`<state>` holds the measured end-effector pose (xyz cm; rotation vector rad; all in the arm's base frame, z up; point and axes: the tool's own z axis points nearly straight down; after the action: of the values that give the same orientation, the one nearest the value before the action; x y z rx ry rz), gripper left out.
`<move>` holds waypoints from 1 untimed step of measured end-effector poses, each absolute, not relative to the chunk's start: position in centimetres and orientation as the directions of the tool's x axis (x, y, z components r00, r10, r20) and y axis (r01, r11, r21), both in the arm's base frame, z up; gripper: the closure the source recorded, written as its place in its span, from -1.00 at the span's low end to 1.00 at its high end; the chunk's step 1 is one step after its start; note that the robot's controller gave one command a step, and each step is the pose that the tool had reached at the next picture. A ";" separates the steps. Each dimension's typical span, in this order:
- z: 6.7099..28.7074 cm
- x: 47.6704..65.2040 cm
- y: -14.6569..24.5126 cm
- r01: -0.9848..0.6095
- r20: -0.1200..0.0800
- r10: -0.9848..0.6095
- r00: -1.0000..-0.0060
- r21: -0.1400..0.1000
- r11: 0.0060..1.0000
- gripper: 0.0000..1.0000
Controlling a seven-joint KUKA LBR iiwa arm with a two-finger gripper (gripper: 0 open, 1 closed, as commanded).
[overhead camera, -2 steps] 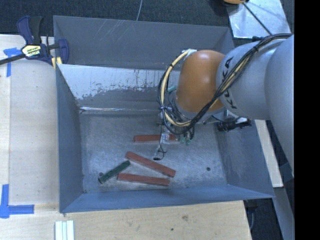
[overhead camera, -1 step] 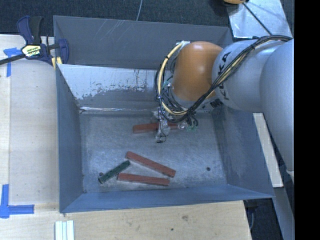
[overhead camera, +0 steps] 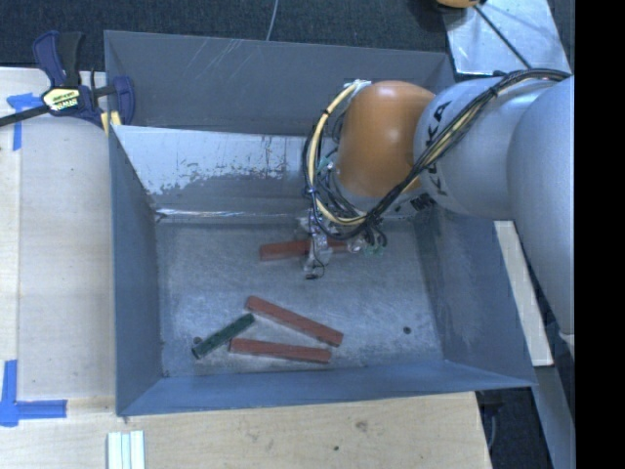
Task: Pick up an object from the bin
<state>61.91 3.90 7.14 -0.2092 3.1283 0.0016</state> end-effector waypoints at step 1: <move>18.9 59.5 2.0 -0.146 -0.003 -0.146 -0.989 0.000 0.989 1.00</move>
Offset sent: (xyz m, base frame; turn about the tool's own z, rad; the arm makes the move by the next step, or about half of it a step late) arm 0.0000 0.0000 0.0000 0.0000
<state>59.55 1.97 18.87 -0.2302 3.1297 0.0000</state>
